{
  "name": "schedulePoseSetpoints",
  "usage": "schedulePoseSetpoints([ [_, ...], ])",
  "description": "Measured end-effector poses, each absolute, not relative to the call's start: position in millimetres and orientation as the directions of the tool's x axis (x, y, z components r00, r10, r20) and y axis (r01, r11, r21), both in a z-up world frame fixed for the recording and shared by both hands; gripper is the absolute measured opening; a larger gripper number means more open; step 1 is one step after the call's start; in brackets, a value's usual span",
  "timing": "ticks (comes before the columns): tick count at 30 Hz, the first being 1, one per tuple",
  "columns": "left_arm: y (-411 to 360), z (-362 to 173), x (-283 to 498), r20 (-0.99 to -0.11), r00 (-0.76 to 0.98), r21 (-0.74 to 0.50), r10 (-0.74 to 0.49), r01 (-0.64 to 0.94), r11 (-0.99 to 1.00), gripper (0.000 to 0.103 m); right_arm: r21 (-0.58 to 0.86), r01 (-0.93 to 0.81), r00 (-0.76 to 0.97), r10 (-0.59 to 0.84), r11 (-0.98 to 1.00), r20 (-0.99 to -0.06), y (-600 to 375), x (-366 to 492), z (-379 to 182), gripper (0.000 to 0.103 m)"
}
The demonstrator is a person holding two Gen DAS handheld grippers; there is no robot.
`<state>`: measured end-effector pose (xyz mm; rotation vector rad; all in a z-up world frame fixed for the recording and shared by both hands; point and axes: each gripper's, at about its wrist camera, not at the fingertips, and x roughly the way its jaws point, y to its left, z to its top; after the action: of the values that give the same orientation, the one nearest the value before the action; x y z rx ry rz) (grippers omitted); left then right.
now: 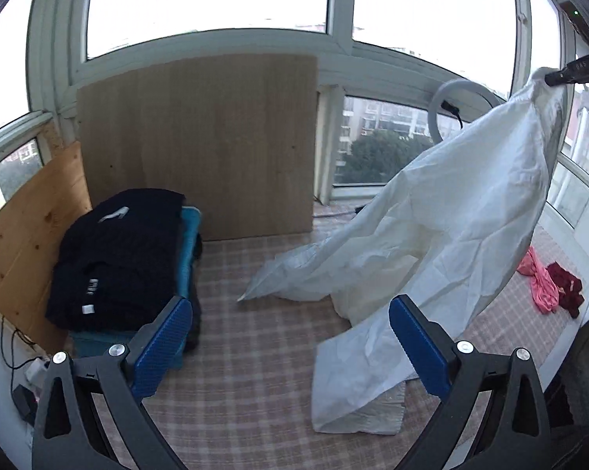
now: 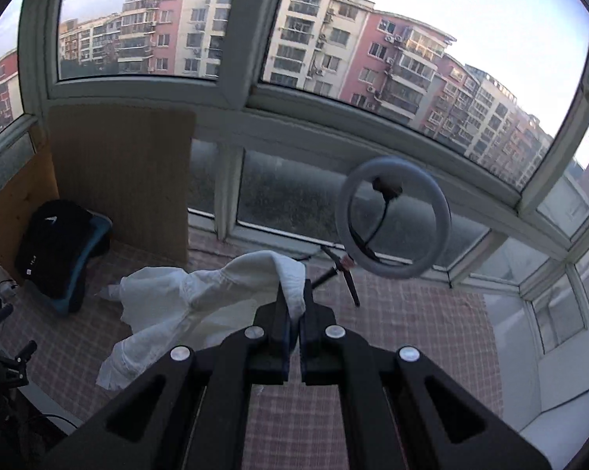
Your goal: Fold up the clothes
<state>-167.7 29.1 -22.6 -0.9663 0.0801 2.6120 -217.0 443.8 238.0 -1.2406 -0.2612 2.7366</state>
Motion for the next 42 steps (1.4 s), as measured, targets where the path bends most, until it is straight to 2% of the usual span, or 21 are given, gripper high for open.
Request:
schedulePoseSetpoints([
  [3,75,-41,-168,-0.673,-0.645,-0.065,0.362,-0.436,-0.898,0.102,-0.12,-0.098,-0.593,0.155,-0.988,-0.79,497,-187,207,0.003],
  [9,149,-80,-154,-0.722,-0.548,-0.062,0.421,-0.556,-0.829,0.101,-0.047,-0.124,-0.561,0.109,-0.991,-0.82,545,-137,173,0.003],
  [15,188,-106,-131,-0.715,-0.547,-0.025,0.436,-0.603,-0.797,0.101,0.123,-0.168,-0.593,0.001,-0.978,-0.805,583,-131,179,0.003],
  [18,200,-110,-109,-0.68,-0.575,-0.013,0.455,-0.611,-0.792,0.101,0.107,-0.145,-0.62,0.006,-0.984,-0.784,578,-138,196,0.003],
  [23,232,-124,-87,-0.663,-0.622,0.092,0.417,-0.621,-0.779,0.102,0.045,-0.065,-0.638,0.007,-0.997,-0.77,556,-154,219,0.003],
  [29,258,-129,-91,-0.62,-0.688,0.169,0.377,-0.587,-0.792,0.1,-0.019,0.037,-0.66,-0.01,-0.999,-0.751,527,-169,241,0.003],
  [31,260,-126,-99,-0.612,-0.715,0.203,0.338,-0.555,-0.807,0.08,-0.028,0.066,-0.664,-0.023,-0.997,-0.748,522,-171,244,0.003],
  [32,258,-123,-104,-0.621,-0.714,0.202,0.322,-0.543,-0.815,0.054,-0.031,0.079,-0.665,-0.03,-0.996,-0.746,520,-171,244,0.003],
  [33,250,-118,-113,-0.635,-0.705,0.18,0.315,-0.531,-0.828,0.034,-0.031,0.091,-0.667,-0.037,-0.995,-0.744,520,-170,245,0.003],
  [35,225,-103,-131,-0.646,-0.682,0.09,0.342,-0.513,-0.854,0.027,-0.022,0.11,-0.667,-0.057,-0.994,-0.743,521,-169,246,0.003],
  [37,194,-78,-149,-0.626,-0.714,0.064,0.313,-0.447,-0.892,0.025,-0.008,0.117,-0.671,-0.073,-0.993,-0.738,526,-166,246,0.003],
  [39,166,-50,-163,-0.585,-0.776,0.115,0.235,-0.366,-0.923,0.021,0.012,0.121,-0.672,-0.091,-0.993,-0.735,532,-163,246,0.003],
  [42,139,-8,-180,-0.502,-0.854,0.205,0.14,-0.274,-0.939,0.021,0.045,0.127,-0.673,-0.119,-0.991,-0.73,540,-157,245,0.003],
])
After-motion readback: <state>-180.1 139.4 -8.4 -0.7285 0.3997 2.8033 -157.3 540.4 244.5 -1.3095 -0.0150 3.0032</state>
